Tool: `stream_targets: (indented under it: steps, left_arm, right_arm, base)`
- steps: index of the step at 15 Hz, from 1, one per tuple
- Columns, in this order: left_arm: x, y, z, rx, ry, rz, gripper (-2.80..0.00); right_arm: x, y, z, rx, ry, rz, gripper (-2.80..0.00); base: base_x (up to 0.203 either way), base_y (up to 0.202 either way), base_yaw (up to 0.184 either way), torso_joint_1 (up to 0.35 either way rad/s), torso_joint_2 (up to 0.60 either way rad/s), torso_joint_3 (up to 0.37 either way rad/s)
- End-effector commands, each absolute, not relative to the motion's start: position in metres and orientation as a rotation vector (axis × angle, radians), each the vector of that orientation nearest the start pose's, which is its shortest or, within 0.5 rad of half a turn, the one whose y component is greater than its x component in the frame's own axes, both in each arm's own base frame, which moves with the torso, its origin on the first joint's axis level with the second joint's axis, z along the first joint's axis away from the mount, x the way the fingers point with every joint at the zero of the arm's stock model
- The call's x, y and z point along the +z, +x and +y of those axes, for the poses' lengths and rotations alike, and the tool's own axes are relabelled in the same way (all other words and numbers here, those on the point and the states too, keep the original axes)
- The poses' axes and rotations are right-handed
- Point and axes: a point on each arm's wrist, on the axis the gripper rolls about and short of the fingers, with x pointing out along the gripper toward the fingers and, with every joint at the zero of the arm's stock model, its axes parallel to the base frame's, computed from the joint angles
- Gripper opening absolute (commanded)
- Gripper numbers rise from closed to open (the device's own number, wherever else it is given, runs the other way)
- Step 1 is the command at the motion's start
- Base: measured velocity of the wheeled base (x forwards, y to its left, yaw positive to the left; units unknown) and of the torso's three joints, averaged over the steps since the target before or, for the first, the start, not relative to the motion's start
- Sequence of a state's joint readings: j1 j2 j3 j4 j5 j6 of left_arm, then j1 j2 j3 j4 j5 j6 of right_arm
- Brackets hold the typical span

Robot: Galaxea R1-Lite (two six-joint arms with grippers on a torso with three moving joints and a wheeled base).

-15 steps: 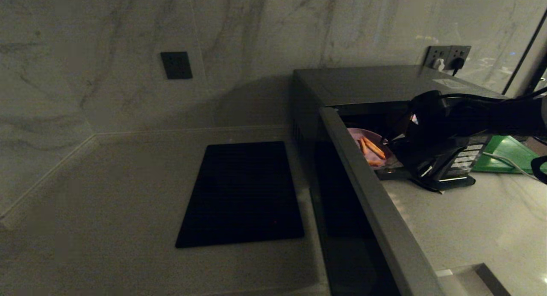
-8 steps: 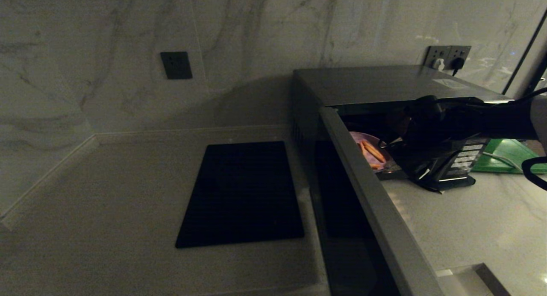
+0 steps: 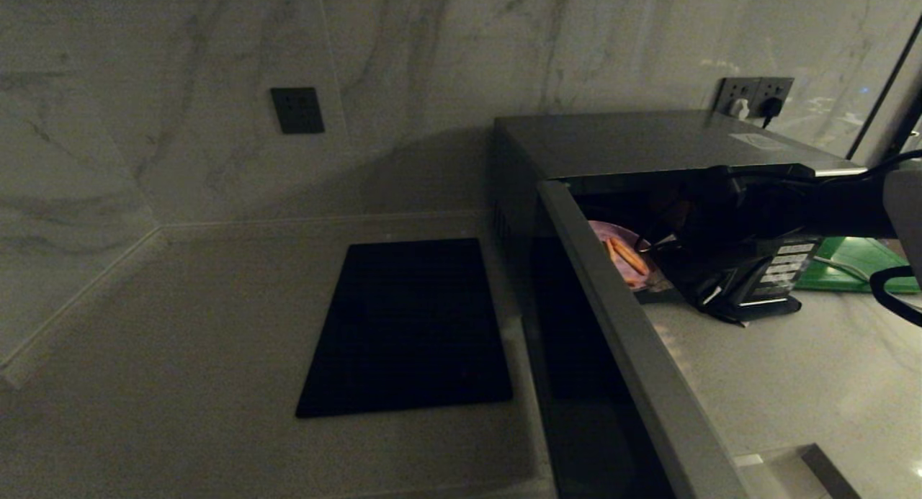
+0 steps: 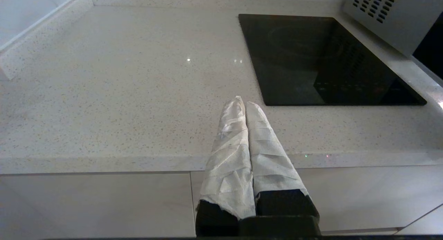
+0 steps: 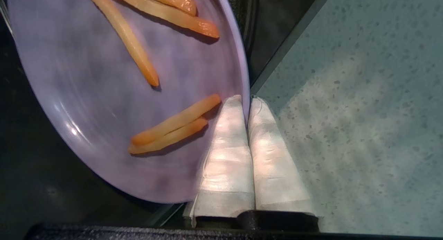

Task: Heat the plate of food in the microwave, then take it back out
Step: Put the plate in the microwave oven

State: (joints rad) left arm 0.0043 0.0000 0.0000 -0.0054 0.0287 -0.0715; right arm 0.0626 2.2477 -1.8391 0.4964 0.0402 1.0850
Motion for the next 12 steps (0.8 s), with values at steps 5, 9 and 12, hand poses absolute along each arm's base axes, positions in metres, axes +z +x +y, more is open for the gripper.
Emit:
stream_targets:
  steps: [5, 9, 12]
  left_arm:
    - [0.076, -0.023, 0.001, 0.034, -0.072, -0.006, -2.8]
    - [0.076, -0.023, 0.001, 0.034, -0.073, -0.006, -2.8]
    - [0.076, -0.023, 0.001, 0.034, -0.072, -0.006, -2.8]
  right_arm:
    - [0.163, 0.44, 0.026, -0.395, 1.007, 0.836, 0.0]
    - [0.182, 0.43, 0.023, -0.384, 1.016, 0.804, 0.0]
    - [0.206, 0.407, 0.019, -0.382, 1.018, 0.764, 0.0]
  base:
    - [0.0, 0.0, 0.0, 0.0, 0.0, 0.0]
    - [0.0, 0.0, 0.0, 0.0, 0.0, 0.0]
    - [0.0, 0.0, 0.0, 0.0, 0.0, 0.0]
